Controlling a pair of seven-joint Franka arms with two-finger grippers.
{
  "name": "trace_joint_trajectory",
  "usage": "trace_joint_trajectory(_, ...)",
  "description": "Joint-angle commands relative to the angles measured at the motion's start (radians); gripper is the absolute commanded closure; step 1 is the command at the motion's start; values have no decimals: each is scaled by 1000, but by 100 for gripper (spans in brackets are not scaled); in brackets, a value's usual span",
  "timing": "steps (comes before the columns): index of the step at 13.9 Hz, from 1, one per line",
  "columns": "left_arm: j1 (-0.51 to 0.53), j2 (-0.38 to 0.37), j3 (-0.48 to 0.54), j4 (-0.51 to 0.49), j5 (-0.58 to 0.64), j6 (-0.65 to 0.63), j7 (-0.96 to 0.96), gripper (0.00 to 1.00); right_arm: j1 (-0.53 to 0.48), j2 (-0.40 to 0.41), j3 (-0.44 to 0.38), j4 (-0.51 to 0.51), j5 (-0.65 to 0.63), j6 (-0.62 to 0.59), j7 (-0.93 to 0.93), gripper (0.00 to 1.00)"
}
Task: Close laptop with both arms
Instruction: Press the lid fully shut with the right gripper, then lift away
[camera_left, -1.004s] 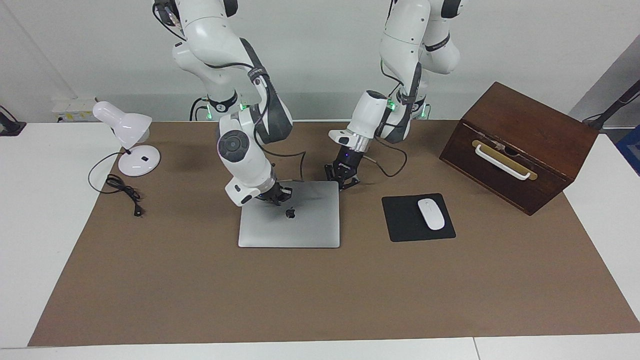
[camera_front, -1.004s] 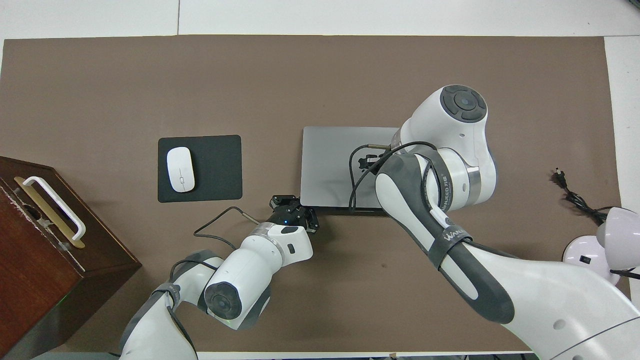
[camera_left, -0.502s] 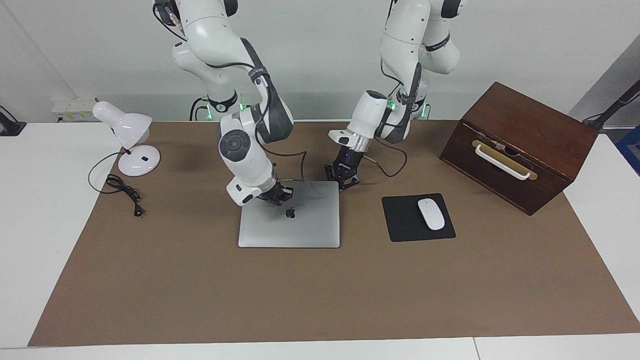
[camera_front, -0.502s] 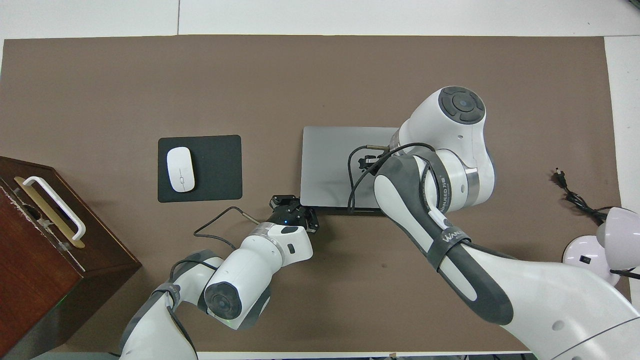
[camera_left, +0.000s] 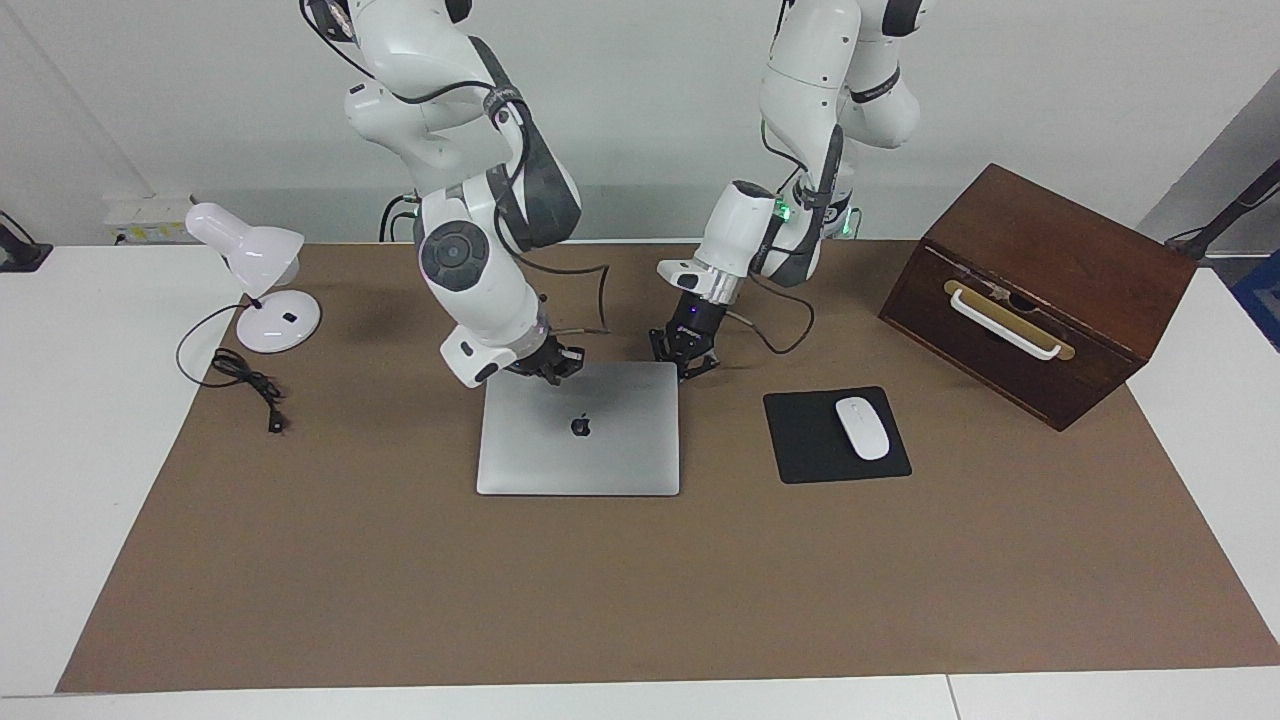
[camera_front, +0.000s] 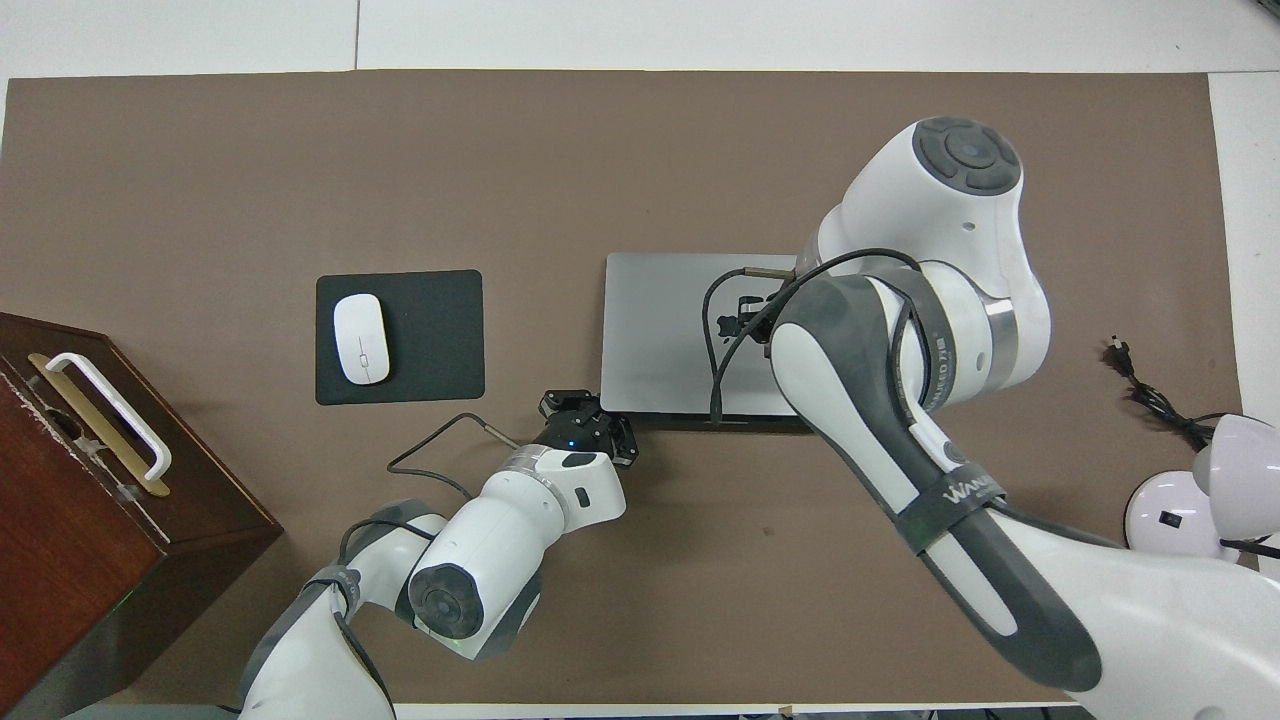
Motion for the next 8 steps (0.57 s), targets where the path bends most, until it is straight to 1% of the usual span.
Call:
trace_joint_trajectory(1, -19, 44, 21, -1, -28, 14, 22, 100, -6, -21, -43, 65, 17, -82, 5, 100)
trace_joint_trajectory(5, -19, 38, 19, 1, -80, 16, 21, 100, -14, -85, -105, 83, -1, -82, -3, 100)
trace_joint_trajectory(7, -19, 18, 18, -1, -95, 13, 10, 100, -28, -125, -125, 106, -51, -82, -22, 100)
trace_joint_trajectory(8, -19, -3, 15, -2, -112, 1, 10, 100, -49, -142, -125, 115, -76, -82, -47, 100)
